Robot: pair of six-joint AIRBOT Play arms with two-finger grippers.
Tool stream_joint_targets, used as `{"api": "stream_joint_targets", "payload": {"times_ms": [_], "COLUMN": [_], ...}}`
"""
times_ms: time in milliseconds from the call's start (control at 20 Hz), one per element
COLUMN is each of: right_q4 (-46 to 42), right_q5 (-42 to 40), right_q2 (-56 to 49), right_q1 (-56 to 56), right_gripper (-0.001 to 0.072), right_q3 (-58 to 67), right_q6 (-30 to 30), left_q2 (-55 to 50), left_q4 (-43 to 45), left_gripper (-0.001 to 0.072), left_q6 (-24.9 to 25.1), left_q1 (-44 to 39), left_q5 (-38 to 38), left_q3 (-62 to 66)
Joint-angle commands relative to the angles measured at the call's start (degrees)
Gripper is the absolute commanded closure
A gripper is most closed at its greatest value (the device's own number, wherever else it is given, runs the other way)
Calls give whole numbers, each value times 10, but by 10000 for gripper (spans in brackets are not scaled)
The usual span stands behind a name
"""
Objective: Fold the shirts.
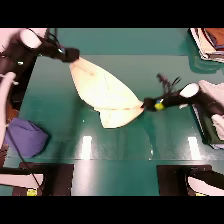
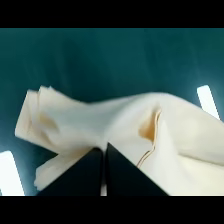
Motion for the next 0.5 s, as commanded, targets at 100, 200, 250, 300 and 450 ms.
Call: {"api": "stream_joint_targets", "payload": {"times_ms": [100, 200, 250, 300, 450], "right_q4": [-129, -139, -139, -139, -139], "right_q5": [51, 63, 64, 65, 80], "right_q2": [138, 184, 205, 223, 259], "right_q1": [-89, -113, -123, -129, -136], "right_gripper": [697, 698, 698, 697, 697], "right_q3": [212, 285, 311, 331, 371], "right_q6": [19, 19, 19, 19, 19], "left_q2": [183, 248, 276, 303, 355], "left_q4": [53, 43, 43, 39, 28], "left_gripper": [683, 683, 683, 683, 684], "left_q6": [5, 5, 5, 5, 4], "left_q1": [6, 6, 6, 6, 6], "left_q5": [12, 11, 8, 5, -20], "left_q3": [43, 45, 45, 45, 44]}}
